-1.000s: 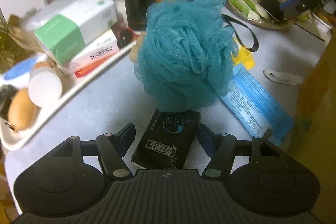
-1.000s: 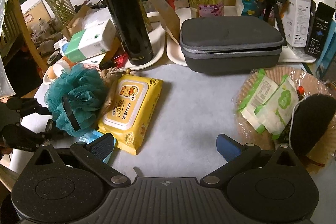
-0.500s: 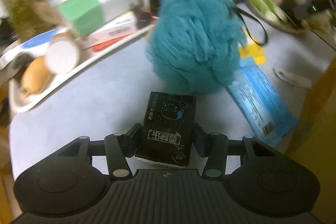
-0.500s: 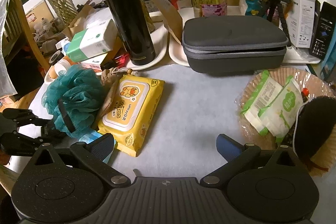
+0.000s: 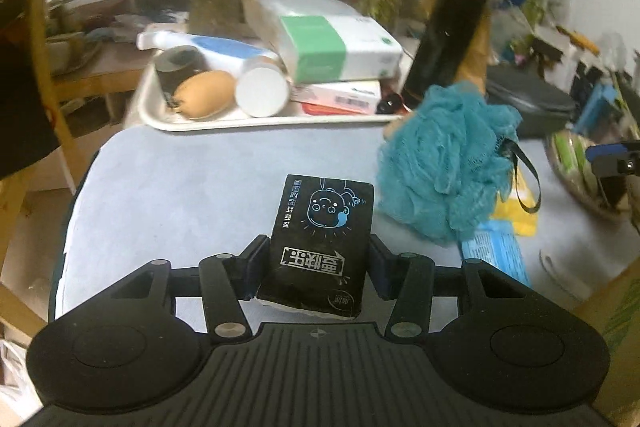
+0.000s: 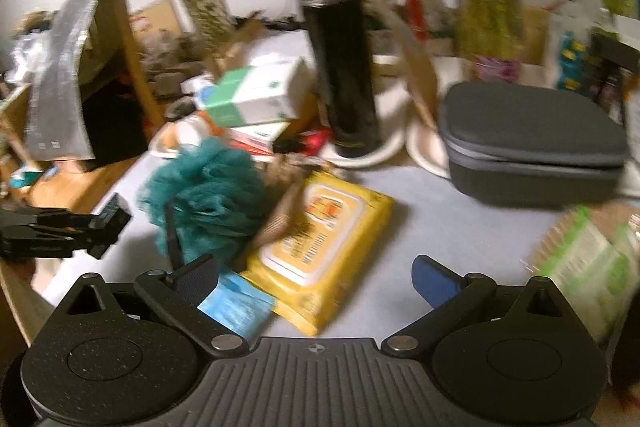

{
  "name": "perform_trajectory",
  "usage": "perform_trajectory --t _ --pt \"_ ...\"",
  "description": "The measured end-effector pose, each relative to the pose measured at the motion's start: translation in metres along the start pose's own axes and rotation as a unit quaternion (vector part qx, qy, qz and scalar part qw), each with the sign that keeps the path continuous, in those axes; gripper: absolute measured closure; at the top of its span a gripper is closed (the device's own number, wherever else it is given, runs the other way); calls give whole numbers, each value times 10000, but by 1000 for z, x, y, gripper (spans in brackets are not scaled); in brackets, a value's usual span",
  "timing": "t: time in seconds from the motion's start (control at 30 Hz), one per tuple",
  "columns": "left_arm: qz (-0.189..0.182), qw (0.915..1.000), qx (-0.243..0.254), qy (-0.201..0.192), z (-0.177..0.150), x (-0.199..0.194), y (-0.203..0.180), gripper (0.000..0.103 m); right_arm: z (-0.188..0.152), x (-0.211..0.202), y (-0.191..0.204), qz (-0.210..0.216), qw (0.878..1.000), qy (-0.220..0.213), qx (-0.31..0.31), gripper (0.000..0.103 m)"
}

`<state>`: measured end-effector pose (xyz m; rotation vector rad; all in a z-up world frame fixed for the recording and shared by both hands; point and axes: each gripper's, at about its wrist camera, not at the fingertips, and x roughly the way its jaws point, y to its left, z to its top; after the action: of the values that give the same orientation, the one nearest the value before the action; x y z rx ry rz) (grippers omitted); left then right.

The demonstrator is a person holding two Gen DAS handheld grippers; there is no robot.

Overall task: Organize soft objects
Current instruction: 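Grasp the teal mesh bath puff with the right tool while the left tool holds the black pack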

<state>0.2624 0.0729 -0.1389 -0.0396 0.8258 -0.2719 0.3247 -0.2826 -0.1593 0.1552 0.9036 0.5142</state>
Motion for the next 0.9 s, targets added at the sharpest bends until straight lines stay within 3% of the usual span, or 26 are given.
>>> perform_trajectory --t 0.27,0.47,0.7,0.83,0.87,0.9 --pt "156 9989 -111 -438 1 -10 3 53 21 35 7 1127 9923 3 -520 6" --pt "176 9990 36 -414 -4 -6 2 53 36 68 20 1649 9832 237 -748 5" --pt "17 9990 44 -433 -5 -5 2 53 48 104 23 1990 9775 515 -468 5" --pt "5 9992 1 -409 -5 -3 3 53 46 120 33 1825 9787 730 -595 6" --pt "-15 9991 -20 -414 -5 -3 4 53 45 124 35 1766 9790 826 -601 8" --pt "-34 9991 -43 -414 -5 -3 4 53 43 128 37 1761 9781 924 -615 21"
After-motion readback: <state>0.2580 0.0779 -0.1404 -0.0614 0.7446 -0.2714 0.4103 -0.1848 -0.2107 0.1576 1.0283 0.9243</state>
